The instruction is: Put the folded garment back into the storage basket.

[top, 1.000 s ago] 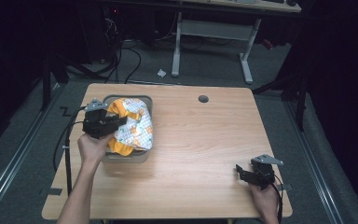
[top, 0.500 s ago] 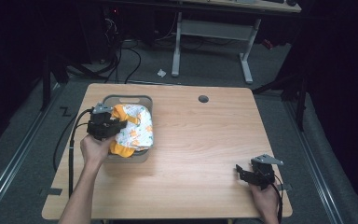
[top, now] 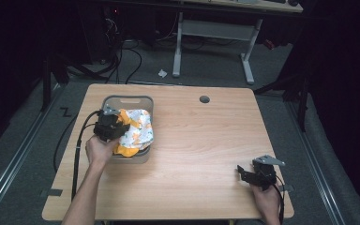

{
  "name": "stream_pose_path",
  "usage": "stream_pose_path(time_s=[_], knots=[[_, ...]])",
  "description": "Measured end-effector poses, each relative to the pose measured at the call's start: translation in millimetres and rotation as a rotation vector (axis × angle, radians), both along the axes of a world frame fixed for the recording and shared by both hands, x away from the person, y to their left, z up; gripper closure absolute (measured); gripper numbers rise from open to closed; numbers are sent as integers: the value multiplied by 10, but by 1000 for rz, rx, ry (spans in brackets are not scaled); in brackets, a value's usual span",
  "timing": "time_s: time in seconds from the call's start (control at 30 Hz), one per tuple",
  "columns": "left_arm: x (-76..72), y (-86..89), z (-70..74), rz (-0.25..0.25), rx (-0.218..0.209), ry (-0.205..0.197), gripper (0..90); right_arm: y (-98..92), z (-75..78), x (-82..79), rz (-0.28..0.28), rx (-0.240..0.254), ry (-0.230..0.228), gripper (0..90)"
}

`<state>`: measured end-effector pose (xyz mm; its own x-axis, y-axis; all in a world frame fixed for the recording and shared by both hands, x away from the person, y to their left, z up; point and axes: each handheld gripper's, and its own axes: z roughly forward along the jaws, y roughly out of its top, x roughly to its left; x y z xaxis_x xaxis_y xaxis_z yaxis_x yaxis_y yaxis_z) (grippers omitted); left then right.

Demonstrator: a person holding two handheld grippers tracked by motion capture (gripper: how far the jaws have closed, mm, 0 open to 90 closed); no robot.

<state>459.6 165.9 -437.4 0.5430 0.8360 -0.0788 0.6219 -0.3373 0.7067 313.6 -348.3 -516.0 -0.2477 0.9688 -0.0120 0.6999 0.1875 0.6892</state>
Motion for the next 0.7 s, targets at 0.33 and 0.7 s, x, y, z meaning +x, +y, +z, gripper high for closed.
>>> stream_pose_path(time_s=[0.33, 0.7], knots=[[88, 0, -93, 28, 34, 49, 741, 0, 0, 0, 0, 0, 0, 292], [163, -51, -130, 76, 118, 89, 678, 0, 0, 0, 0, 0, 0, 292]])
